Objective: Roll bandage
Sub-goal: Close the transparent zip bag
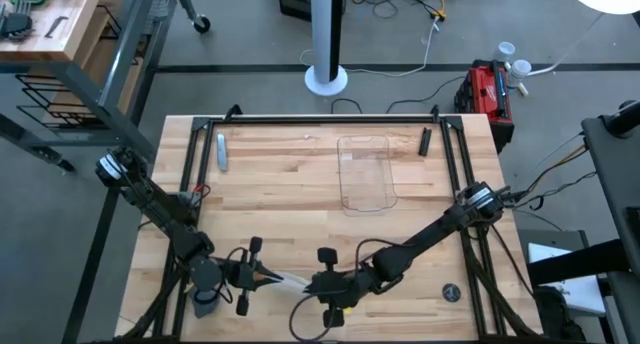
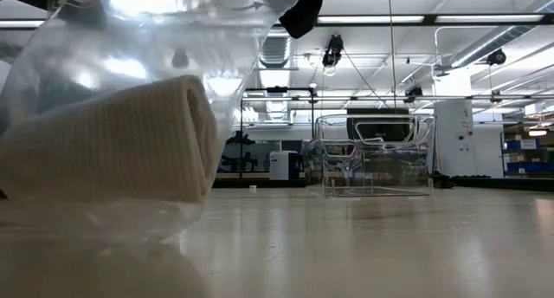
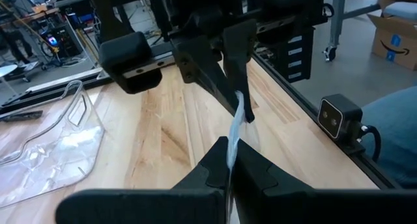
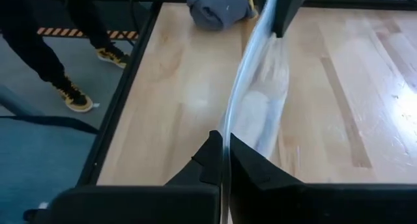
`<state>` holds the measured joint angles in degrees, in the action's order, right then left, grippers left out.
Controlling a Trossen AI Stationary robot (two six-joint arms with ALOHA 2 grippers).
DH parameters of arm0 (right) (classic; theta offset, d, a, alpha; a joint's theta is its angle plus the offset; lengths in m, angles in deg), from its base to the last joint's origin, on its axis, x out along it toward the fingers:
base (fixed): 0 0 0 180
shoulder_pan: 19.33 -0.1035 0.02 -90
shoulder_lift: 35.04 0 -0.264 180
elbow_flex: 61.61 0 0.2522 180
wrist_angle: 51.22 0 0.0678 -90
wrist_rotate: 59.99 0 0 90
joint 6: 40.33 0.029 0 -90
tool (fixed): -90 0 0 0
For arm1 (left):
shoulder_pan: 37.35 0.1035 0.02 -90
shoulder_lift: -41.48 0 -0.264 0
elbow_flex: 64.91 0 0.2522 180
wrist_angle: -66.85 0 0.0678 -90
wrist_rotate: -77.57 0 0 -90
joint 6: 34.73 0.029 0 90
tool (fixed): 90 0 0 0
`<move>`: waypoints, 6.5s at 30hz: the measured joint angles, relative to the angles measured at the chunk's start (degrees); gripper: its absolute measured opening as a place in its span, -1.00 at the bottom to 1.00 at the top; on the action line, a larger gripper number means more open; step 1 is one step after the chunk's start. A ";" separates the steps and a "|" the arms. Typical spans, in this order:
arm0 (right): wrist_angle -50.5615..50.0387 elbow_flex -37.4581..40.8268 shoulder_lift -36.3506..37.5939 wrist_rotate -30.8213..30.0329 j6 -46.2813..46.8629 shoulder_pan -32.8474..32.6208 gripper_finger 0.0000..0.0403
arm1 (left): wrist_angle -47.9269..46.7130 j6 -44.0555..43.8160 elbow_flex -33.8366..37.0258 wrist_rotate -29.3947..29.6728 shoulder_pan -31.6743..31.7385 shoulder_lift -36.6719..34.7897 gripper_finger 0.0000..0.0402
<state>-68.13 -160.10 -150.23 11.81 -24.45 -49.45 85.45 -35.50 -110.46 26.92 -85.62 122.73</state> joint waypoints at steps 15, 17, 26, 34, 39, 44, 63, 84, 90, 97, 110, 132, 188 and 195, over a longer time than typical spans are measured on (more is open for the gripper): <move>-2.05 0.00 0.00 -3.30 1.57 -0.03 -1.00 | 0.01 -1.21 0.00 -0.71 0.00 0.00 -0.99; -2.04 0.00 0.00 -4.15 1.61 -0.05 -1.00 | -0.15 -1.27 0.00 -1.03 0.00 0.00 -0.98; 5.59 1.03 -1.84 -4.98 0.99 -0.03 -1.00 | -0.25 -4.85 0.09 -6.77 0.01 0.00 -0.77; 15.39 1.12 -5.90 -5.30 -5.21 -0.03 -1.00 | -0.64 -5.77 0.70 -6.67 0.09 0.00 -0.29; 17.18 1.11 -5.81 -6.04 -6.49 -0.40 -1.00 | -0.76 -6.17 0.83 -8.86 0.09 0.00 -0.12; 18.04 1.11 -5.66 -10.59 -8.32 -1.65 -1.00 | -0.76 -6.40 0.83 -8.87 0.11 0.00 -0.10; 25.17 1.09 -5.53 -14.89 -14.01 -3.40 -1.00 | -0.74 -1.57 0.83 -8.84 0.11 0.00 -0.95; 3.57 -5.65 -5.18 -8.72 2.92 -0.07 -0.27 | -3.72 -4.28 0.87 -10.27 0.17 0.00 -1.00; 5.10 -7.93 -5.18 -1.25 5.58 3.57 -0.21 | -3.87 -4.28 0.87 -10.28 0.17 0.00 -1.00; 8.47 -7.93 -5.18 -1.01 3.86 4.86 -0.31 | -3.89 -4.28 0.85 -10.25 0.17 0.00 -1.00; 8.17 -7.91 -5.18 5.20 0.60 5.15 -0.81 | -3.91 -4.28 0.83 -9.94 0.17 0.00 -1.00; 4.42 -7.87 -5.20 8.37 1.07 5.08 -0.75 | -3.91 -4.44 0.81 -9.93 0.17 0.00 -1.00; -31.20 -7.44 6.27 15.62 -16.72 9.60 -0.30 | 1.46 1.28 0.74 -0.93 3.36 -0.46 -1.00; -36.92 1.36 13.28 15.62 -13.64 9.71 -0.34 | 1.42 0.02 0.76 -0.89 3.56 -0.46 -1.00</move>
<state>-105.04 -158.74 -136.95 27.43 -38.09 -39.74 86.87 -35.48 -109.69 26.02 -82.06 122.28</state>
